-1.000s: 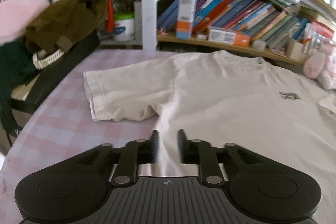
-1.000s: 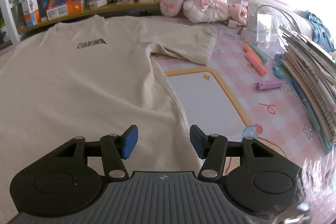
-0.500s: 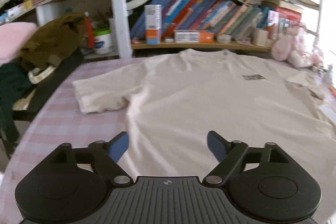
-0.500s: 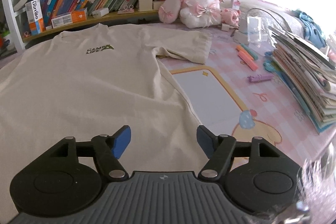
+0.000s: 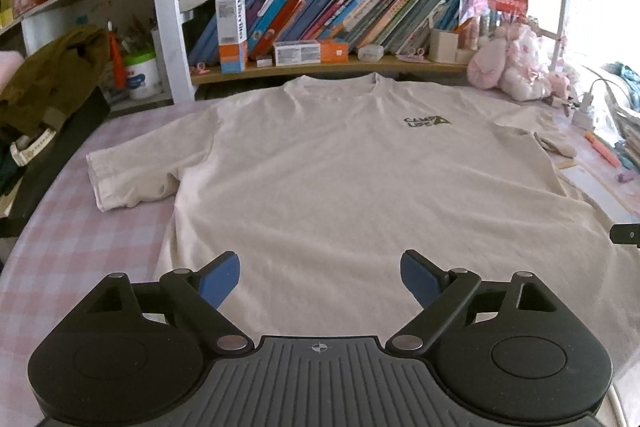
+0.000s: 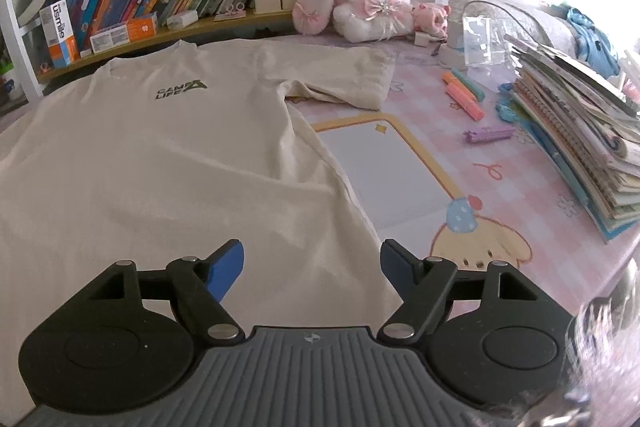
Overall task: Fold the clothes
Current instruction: 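Grasp the shirt sleeve cuff with the right gripper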
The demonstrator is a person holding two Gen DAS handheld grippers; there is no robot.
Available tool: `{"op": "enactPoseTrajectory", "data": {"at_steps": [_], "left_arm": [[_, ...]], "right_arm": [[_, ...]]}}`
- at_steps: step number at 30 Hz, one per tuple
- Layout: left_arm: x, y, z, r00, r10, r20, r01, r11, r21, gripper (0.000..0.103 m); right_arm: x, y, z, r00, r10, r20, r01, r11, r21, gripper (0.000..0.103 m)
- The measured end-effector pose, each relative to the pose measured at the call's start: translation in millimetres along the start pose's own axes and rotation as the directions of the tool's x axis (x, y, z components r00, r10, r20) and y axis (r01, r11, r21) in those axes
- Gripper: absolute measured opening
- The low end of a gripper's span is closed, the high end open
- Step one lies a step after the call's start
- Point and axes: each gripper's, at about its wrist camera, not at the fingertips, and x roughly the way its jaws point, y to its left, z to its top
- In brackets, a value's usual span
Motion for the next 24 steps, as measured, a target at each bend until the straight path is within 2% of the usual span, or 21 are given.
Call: {"op": "enactPoseTrajectory", "data": {"at_steps": [8,14,20,24], "left_arm": [[17,-28,18,0.998,0.057,-0.024,-0.058,0.997,-0.046,0.090],[30,-61,24,0.991,0.118,-0.059,-0.123,0.989,-0.079,0.090],[40,-91,24,0.984,0.152,-0.094,-0.161,0.981,-0.106,0.090],[44,-108,23,0.982,0.154,-0.107,-0.167,0.977,-0.130,0.090]], "right_arm": [[38,-31,35,0.997,0.076,0.001,-0.076,0.997,0.026,0.074],[71,-61,69,0.987,0.161,-0.020,-0.160,0.986,0.039,0.073],[107,-86,95,0.968,0.245,-0.057,-0.243,0.969,0.047,0.071],[126,-99,108,0.944,0.318,-0.089,-0.310,0.946,0.092,0.066]]}}
